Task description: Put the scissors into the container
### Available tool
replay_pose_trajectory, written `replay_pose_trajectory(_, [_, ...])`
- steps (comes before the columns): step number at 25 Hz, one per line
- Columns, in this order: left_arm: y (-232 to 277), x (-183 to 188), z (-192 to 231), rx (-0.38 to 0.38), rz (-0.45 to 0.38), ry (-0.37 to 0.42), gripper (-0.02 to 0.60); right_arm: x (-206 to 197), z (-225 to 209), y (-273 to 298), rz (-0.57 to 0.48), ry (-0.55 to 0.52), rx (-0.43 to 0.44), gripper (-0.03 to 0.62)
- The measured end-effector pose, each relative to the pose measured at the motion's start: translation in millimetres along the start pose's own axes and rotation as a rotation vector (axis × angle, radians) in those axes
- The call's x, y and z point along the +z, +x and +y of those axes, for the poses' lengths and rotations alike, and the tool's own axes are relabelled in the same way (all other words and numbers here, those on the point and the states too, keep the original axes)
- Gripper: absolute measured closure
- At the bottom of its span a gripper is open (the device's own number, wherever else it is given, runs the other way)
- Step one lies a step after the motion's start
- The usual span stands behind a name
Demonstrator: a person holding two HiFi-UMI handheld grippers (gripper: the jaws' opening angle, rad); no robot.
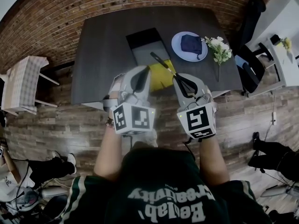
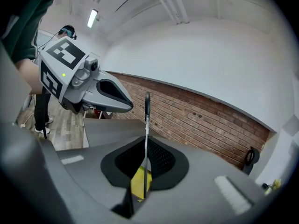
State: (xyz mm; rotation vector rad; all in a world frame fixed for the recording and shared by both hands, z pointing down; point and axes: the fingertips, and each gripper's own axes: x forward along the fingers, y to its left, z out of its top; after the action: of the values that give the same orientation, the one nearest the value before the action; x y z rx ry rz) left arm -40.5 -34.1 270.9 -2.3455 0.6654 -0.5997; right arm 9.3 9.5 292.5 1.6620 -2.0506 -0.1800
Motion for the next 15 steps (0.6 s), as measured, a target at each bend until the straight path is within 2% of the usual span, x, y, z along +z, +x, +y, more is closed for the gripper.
replay_pose_trajectory(15, [29.2,-29.3,37.0,-0.018,-0.021,-0.008,0.578,10.0,-7.2,50.2,0.024,-0.005,-0.025,0.572])
